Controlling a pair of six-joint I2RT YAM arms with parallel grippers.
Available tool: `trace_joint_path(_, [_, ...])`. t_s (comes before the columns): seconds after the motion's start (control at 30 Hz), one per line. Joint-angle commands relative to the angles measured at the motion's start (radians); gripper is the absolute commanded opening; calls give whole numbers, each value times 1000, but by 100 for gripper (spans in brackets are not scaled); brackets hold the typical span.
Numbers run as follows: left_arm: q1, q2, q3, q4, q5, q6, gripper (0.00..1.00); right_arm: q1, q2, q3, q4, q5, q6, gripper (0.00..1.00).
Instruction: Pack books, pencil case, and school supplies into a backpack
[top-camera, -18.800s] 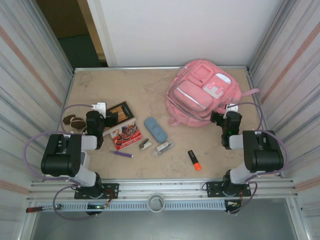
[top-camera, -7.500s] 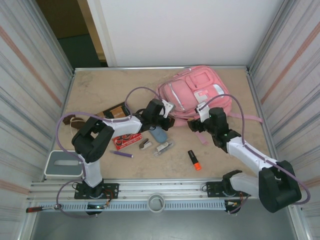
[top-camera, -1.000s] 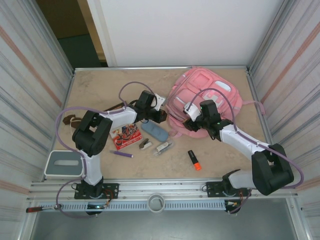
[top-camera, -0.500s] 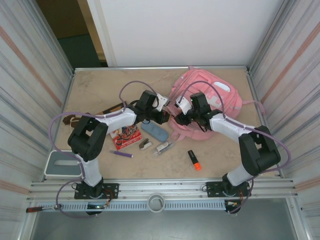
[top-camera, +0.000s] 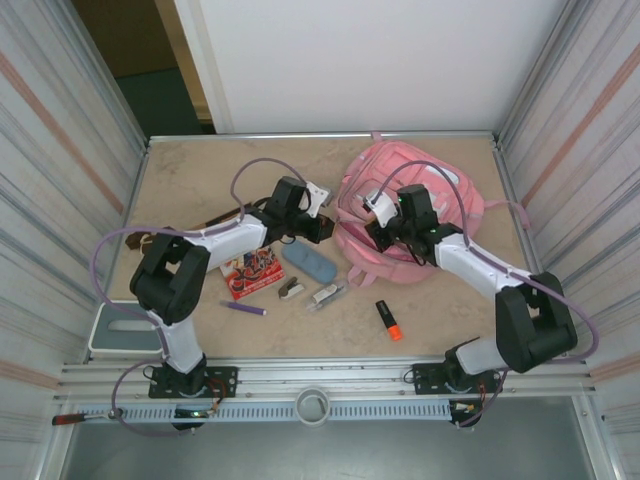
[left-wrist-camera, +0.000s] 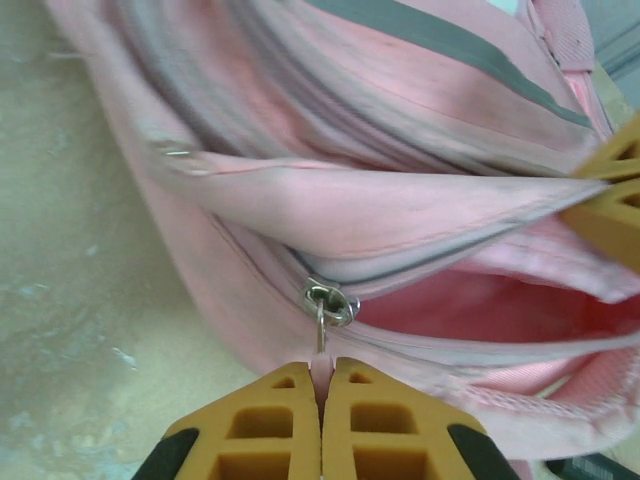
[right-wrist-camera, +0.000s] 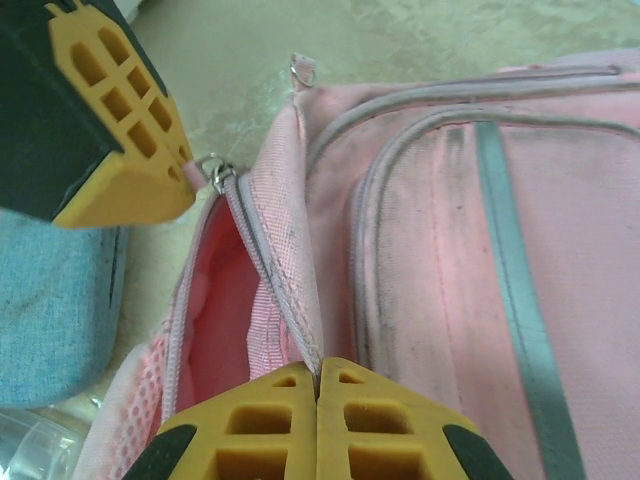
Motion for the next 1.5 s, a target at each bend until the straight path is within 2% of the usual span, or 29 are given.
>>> trace_joint_path(0.0, [55, -21, 39, -18, -84, 7, 0, -40, -82, -22, -42, 63, -29, 0])
trace_joint_path(0.17, [98, 39, 104, -41, -99, 5, 0, -87, -151, -54, -47, 63, -9, 0])
trace_joint_path(0.4, [133, 70, 180, -72, -103, 16, 0, -124, -215, -66, -7, -8, 61, 0])
trace_joint_path(0.63, [167, 29, 170, -75, -108, 5, 0, -180, -280, -23, -6, -98, 128, 0])
trace_joint_path(0.8, [170, -45, 109, -48, -104, -20, 0, -145, -271, 27, -20, -152, 142, 0])
trace_joint_path(0.97, [170, -162, -16, -5, -129, -49, 0, -81, -205, 115, -123, -55, 79, 0])
trace_joint_path(1.1, [155, -229, -75, -9, -130, -49, 0, -76, -178, 138, -194, 58, 65, 0])
trace_joint_path(1.27, [53, -227, -81, -5, -133, -44, 0, -101, -171, 96, -249, 243, 109, 8])
trace_joint_path(1.47, [-66, -133, 10, -7, -134, -45, 0, -134, -163, 54, -317, 349, 183, 21])
